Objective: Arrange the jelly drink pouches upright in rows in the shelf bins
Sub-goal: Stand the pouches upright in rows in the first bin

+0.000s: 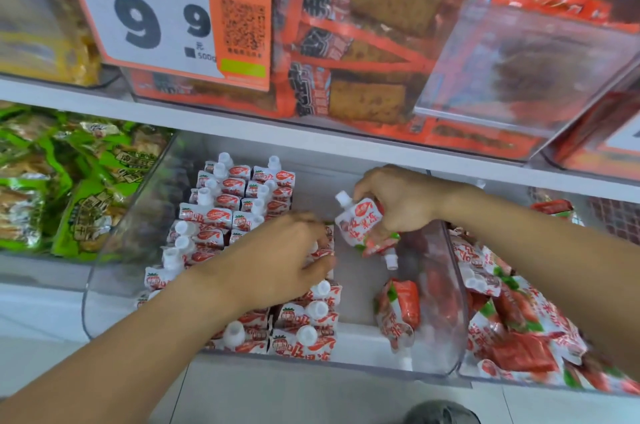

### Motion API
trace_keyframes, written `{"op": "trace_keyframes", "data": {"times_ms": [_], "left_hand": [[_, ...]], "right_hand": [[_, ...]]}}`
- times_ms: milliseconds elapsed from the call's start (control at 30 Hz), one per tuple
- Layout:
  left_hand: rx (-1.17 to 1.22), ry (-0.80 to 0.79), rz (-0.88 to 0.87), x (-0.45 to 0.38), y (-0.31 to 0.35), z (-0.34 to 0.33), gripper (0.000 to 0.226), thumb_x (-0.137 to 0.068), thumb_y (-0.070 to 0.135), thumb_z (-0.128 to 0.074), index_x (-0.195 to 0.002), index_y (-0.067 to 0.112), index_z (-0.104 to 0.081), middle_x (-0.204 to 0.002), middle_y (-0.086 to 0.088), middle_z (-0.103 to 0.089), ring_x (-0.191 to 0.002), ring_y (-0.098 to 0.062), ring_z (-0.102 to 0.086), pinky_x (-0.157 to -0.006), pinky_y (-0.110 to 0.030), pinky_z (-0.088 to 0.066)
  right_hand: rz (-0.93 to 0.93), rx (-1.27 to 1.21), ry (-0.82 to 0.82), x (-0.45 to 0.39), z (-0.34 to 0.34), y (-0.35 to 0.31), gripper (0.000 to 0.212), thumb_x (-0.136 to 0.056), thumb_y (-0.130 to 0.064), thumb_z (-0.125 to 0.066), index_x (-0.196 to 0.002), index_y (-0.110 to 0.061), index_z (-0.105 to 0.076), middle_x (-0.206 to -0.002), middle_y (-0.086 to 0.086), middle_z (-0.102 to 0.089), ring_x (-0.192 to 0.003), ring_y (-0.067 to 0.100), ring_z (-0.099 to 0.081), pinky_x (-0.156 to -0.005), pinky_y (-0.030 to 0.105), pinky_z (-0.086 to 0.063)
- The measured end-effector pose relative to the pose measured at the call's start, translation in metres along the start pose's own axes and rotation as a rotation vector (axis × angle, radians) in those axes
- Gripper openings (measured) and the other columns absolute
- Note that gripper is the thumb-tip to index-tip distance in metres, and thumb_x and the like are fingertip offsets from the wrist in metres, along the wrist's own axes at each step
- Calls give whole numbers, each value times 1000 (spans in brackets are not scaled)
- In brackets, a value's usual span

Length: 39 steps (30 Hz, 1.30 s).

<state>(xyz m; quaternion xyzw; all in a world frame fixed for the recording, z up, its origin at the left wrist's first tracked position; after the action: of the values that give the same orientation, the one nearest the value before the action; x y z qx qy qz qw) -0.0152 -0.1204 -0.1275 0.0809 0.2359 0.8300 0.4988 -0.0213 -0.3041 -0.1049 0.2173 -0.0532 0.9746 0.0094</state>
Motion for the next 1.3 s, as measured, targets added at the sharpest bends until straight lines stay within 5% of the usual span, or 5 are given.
{"op": "trace_keyframes", "data": {"times_ms": [233,733,900,1167,1300], "left_hand": [[27,23,-6,10,-2,-1,31,-94,41,-55,-117,21,-63,-125,11,-58,-112,-5,-54,-91,-12,-39],[73,134,101,-4,-12,4,66,-91,41,-55,-147,24,-25,-146,3,-39,-131,-12,-40,-105,-13,-28],[64,47,92,-15,-21,-4,28,-88,44,-55,-114,33,-57,-85,7,-68,-73,-8,-63,-70,-33,-54],[75,39,70,-18,-24,-6,24,-88,47,-53,-103,29,-61,-86,8,-67,-79,-10,-62,-71,-34,-53],[86,28,61,-16,-26,-7,27,-89,47,-52,-105,27,-61,-86,9,-66,-79,-9,-61,-71,-35,-53]], "right_hand": [[-8,-202,331,-21,5,-17,21,-91,-26,-66,-108,-18,-57,-106,-2,-58,-110,20,-57,-77,15,-33],[138,-307,-180,-45,-19,-15,48,-82,3,-60,-122,-24,-62,-109,-7,-72,-93,6,-65,-86,32,-54],[79,-227,-160,-31,-6,-2,66,-79,20,-52,-137,-11,-53,-137,6,-58,-126,13,-55,-102,27,-47],[-70,274,-264,-14,1,1,83,-64,-45,-88,-136,-24,-54,-131,-3,-59,-116,19,-56,-85,20,-43],[-56,214,-170,-18,-1,1,54,-54,-30,-93,-103,-25,-71,-95,-9,-64,-85,13,-60,-59,20,-44]]}}
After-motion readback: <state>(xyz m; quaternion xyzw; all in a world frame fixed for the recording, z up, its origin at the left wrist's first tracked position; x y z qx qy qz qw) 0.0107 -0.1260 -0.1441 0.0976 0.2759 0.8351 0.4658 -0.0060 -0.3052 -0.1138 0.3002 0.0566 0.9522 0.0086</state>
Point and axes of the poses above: each hand's wrist, its own x-axis away from the middle knuckle, its own z-axis out of the back of the hand, y = z × x, the point moved 4 cm from there along -x, towards the middle knuckle
